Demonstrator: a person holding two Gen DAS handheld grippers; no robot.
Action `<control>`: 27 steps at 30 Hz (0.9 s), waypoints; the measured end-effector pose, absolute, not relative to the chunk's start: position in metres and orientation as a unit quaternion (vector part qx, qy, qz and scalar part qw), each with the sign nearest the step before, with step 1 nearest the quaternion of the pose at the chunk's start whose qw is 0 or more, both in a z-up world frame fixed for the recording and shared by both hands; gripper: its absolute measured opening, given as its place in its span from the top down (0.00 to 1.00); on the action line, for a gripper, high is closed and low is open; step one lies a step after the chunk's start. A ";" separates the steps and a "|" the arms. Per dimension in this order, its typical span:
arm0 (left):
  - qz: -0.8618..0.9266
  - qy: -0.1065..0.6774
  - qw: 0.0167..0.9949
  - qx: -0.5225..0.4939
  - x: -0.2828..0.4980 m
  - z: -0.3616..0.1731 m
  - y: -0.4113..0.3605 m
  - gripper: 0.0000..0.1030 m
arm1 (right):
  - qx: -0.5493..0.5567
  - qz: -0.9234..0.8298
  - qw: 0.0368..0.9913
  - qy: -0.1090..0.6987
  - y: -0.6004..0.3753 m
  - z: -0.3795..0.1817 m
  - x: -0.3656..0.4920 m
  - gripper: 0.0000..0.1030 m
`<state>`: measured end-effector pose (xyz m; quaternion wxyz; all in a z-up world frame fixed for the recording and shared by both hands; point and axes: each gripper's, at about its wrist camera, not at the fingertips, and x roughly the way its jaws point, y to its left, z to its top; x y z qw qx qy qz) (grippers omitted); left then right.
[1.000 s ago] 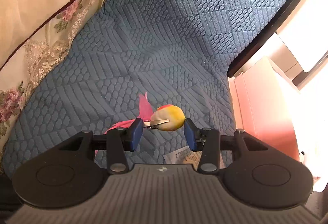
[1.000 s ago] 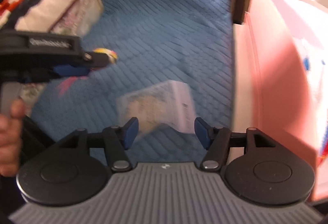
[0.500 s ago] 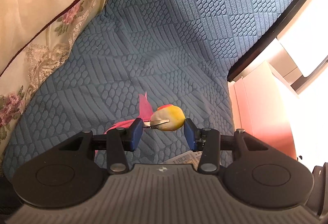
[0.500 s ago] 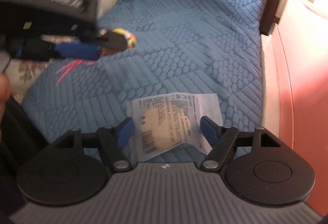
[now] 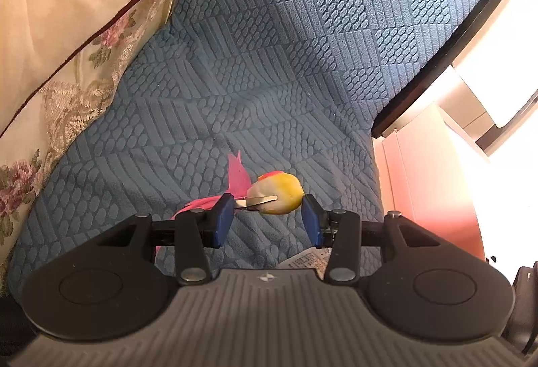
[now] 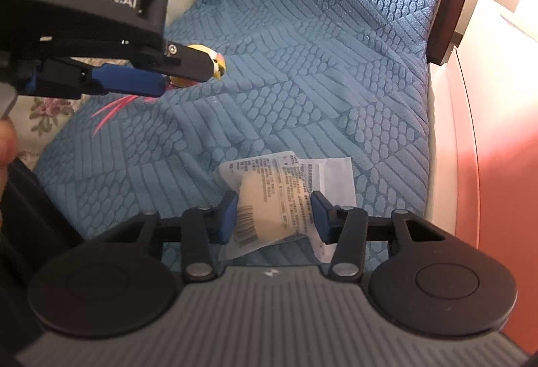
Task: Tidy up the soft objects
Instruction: 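Carry the feather toy and the packet over the pink box with both grippers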
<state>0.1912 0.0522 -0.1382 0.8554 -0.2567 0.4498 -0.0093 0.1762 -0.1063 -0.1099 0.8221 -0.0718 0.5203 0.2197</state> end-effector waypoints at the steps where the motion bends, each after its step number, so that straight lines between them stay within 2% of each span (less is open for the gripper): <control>1: -0.007 0.447 0.857 -0.254 0.191 -0.137 0.052 0.51 | -0.068 0.218 0.822 0.521 -0.107 -0.109 0.176 0.53; 27: -0.045 0.426 0.875 -0.225 0.167 -0.087 0.032 0.51 | -0.009 0.180 0.866 0.467 -0.164 -0.038 0.180 0.56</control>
